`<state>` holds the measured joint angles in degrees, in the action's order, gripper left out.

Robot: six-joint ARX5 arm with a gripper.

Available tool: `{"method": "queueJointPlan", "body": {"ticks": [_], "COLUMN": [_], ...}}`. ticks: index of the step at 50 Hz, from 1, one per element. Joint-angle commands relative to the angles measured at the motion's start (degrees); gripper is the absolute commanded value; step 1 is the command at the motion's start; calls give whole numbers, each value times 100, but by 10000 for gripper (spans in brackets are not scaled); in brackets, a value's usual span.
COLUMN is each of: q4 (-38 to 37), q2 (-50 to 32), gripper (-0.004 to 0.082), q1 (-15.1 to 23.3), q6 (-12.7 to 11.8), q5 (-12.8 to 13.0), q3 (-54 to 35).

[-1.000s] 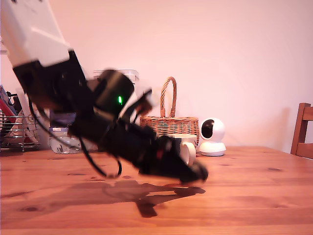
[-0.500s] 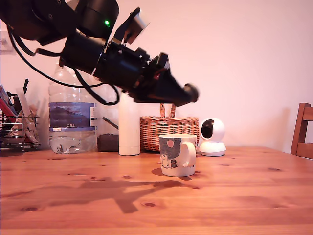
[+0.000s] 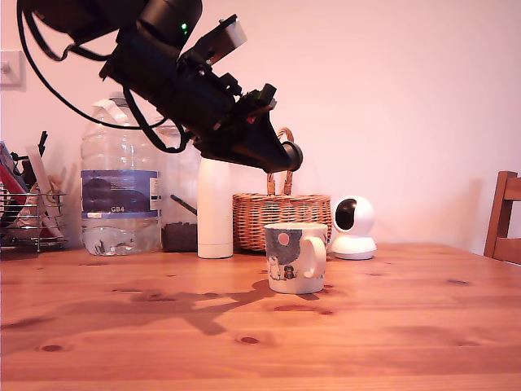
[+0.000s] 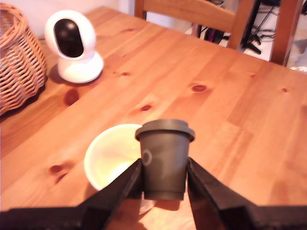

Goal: Pick up the coffee capsules from the table one by one and drop them inside the nearest coffee cup

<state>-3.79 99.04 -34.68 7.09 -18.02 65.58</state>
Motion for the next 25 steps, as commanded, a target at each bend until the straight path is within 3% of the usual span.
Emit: {"method": "queueJointPlan", "body": {"ticks": [1, 25], "q4": [28, 850], "q2": [-4, 144], "gripper": [144, 144], "q1": [-9, 48], "q6": [46, 48], "q5": [74, 160], "q3": [28, 684]}}
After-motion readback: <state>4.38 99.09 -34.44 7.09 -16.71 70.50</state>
